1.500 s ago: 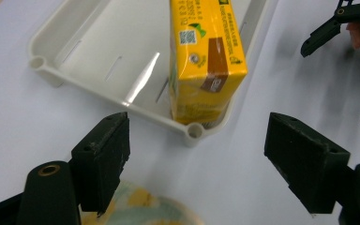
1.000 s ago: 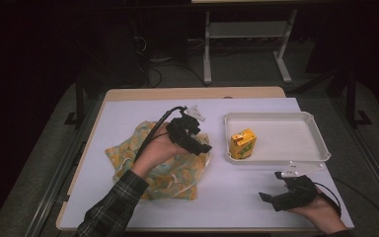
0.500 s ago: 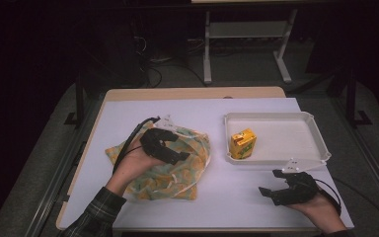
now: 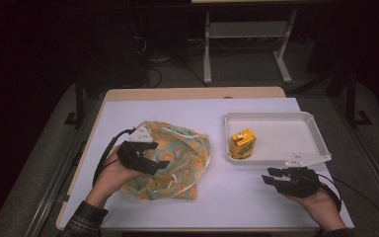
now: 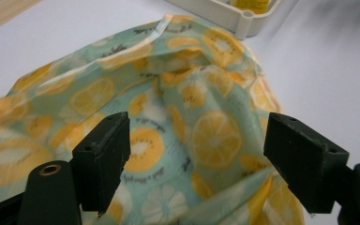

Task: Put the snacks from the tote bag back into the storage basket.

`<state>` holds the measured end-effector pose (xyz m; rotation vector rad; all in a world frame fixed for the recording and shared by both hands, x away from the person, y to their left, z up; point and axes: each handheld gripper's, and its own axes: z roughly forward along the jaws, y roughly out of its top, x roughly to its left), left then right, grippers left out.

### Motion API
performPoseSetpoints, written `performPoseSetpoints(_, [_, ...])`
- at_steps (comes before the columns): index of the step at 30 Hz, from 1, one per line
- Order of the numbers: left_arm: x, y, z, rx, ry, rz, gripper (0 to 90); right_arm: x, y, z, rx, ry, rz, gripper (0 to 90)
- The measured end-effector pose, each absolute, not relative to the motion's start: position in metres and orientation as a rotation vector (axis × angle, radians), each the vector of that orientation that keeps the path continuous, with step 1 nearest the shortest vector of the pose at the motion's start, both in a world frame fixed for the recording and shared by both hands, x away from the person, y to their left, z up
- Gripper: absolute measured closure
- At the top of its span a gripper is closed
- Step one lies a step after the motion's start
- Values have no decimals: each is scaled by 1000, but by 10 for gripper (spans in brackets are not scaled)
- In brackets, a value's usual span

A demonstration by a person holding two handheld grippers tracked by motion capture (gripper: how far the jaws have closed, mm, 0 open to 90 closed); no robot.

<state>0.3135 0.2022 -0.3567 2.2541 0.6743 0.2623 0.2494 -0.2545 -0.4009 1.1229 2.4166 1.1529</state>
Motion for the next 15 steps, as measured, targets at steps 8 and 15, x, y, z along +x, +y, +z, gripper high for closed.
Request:
performPoseSetpoints(8, [300, 228, -363, 2244, 709, 289, 183, 260, -257, -397, 1116, 2424, 1171, 889])
performPoseSetpoints(15, [289, 251, -369, 2242, 746, 293, 175, 275, -253, -392, 1089, 2421, 1171, 900])
